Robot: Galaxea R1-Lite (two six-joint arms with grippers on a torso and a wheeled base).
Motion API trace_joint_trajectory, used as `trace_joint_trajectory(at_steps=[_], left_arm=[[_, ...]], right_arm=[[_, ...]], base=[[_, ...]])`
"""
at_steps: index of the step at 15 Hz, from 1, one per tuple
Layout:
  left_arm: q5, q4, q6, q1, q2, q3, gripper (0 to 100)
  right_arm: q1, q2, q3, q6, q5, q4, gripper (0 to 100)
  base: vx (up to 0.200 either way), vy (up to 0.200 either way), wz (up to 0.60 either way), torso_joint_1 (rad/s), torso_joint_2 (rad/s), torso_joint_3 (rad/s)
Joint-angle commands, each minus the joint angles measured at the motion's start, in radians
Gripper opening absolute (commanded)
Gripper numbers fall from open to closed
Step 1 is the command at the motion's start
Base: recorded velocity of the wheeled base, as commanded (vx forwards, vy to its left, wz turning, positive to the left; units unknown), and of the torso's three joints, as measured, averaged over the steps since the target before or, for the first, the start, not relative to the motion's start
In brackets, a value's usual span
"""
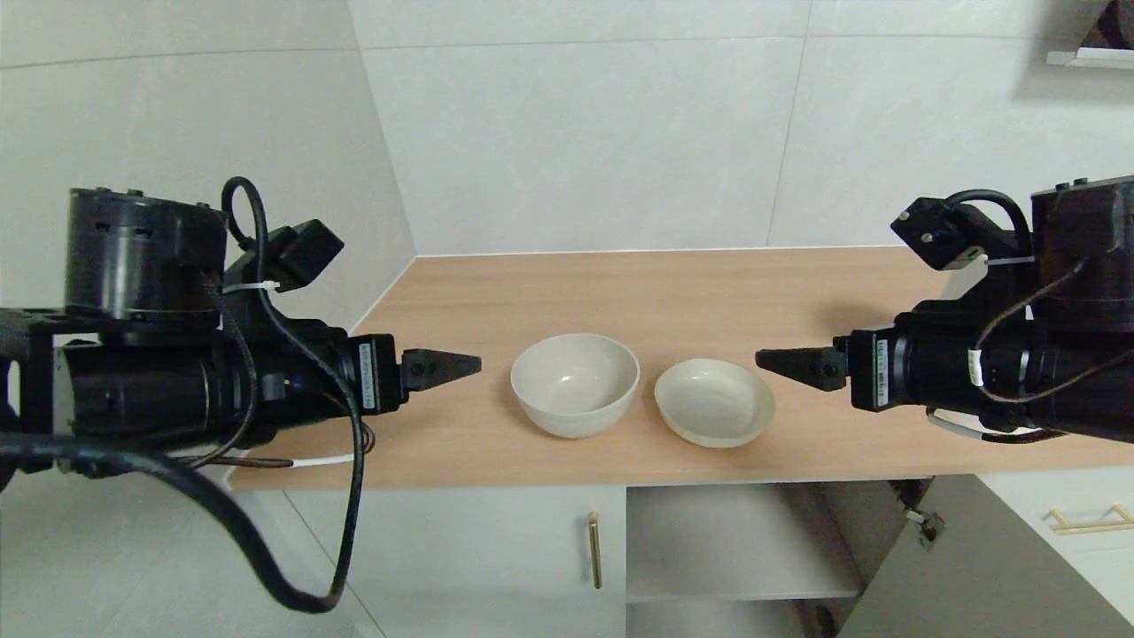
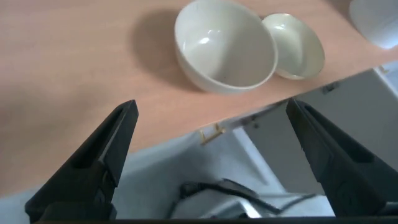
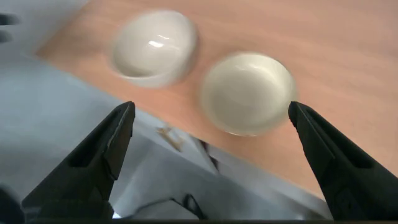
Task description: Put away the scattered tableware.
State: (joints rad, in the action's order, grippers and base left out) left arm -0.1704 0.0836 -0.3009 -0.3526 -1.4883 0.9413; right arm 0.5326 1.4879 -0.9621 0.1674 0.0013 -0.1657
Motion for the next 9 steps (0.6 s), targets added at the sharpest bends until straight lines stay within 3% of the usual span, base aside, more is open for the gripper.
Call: trace_joint_trajectory(at_steps=[1,3,7,9], left_arm=[[0.002,-0.012,-0.130,-0.022,-0.075,0.060,100],[0.022,-0.036,-0.231,-0.051,-0.133,0.102,100],[0.192,-0.031,-0.353,-0.112,-0.282,0.177,100],[0.244,-0.031,-0.380,-0.126,-0.342,0.202,100]], right_arm=[[-0.006,0.074,-0.076,0.061,-0.030,0.055,100],[-0.008,0.109,-0.115,0.104,-0.058,0.081,100],[-0.014,0.169,-0.138,0.119,-0.167,0.075,100],[-0.026,0.192,-0.152,0.133,-0.168,0.075,100]], base=[[0.000,0.000,0.00,0.000,0.00,0.000],[0.000,0.000,0.00,0.000,0.00,0.000],[0.000,0.000,0.00,0.000,0.00,0.000],[0.000,0.000,0.00,0.000,0.00,0.000]])
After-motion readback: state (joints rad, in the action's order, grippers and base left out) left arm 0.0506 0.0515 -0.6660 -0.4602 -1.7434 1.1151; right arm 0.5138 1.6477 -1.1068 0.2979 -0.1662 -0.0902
